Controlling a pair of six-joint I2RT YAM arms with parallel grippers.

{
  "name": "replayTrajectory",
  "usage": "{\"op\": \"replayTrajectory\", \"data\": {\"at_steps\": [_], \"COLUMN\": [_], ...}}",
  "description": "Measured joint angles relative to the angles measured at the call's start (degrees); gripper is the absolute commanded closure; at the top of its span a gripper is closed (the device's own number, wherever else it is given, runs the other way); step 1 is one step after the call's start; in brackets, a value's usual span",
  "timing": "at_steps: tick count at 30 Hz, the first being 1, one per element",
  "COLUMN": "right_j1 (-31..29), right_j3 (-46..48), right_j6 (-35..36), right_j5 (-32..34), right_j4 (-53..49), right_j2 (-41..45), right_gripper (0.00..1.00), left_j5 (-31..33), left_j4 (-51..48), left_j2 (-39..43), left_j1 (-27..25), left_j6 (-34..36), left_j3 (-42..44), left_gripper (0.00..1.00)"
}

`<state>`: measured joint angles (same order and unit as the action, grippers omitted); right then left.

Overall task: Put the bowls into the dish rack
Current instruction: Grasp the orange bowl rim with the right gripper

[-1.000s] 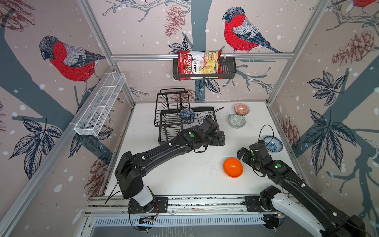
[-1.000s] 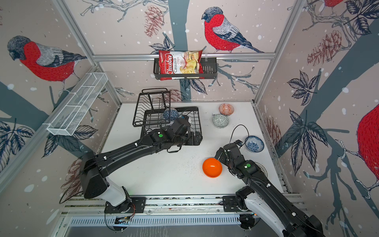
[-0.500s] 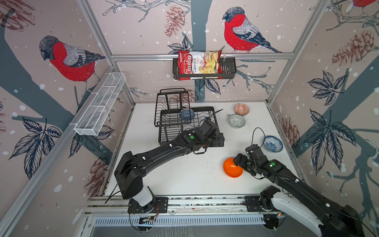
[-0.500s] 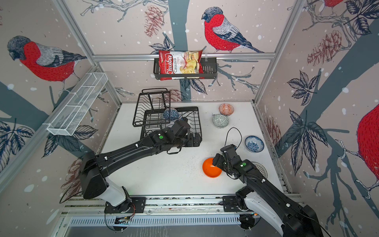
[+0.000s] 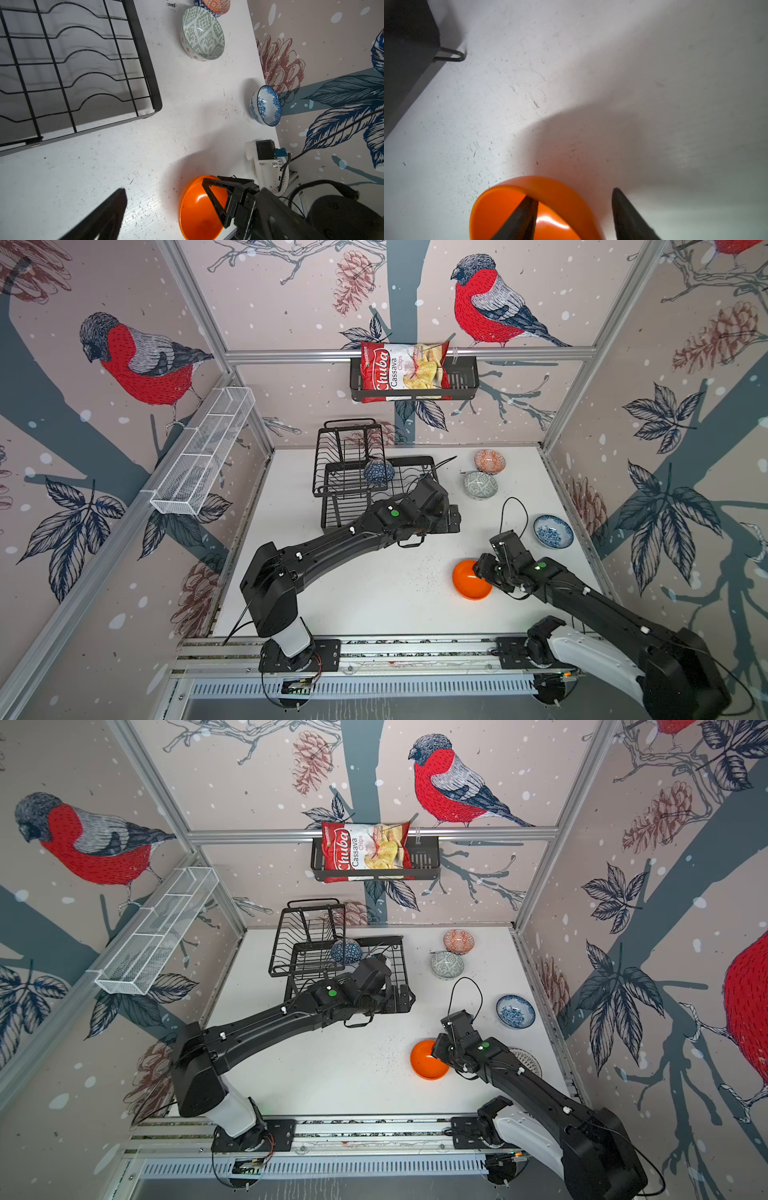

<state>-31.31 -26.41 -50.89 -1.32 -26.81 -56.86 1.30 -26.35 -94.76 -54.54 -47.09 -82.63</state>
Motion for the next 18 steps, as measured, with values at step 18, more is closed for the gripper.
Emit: {"op": "replayTrajectory", "data": {"at_steps": [18], "right_j1": [1.55], "right_j3": [-4.00], "right_j6": [2.93], "right_j5": [1.33], "right_j4": [0.87], "right_j2": [-7.52], "right_gripper": [0.87], "left_j5": [-1.16], "left_j4": [-1.38], "left_j2": [-2.99], "left_j1": [-0.02], "left_j6": [0.74], "left_j3": [-3.61], "left_gripper": [0.02]}}
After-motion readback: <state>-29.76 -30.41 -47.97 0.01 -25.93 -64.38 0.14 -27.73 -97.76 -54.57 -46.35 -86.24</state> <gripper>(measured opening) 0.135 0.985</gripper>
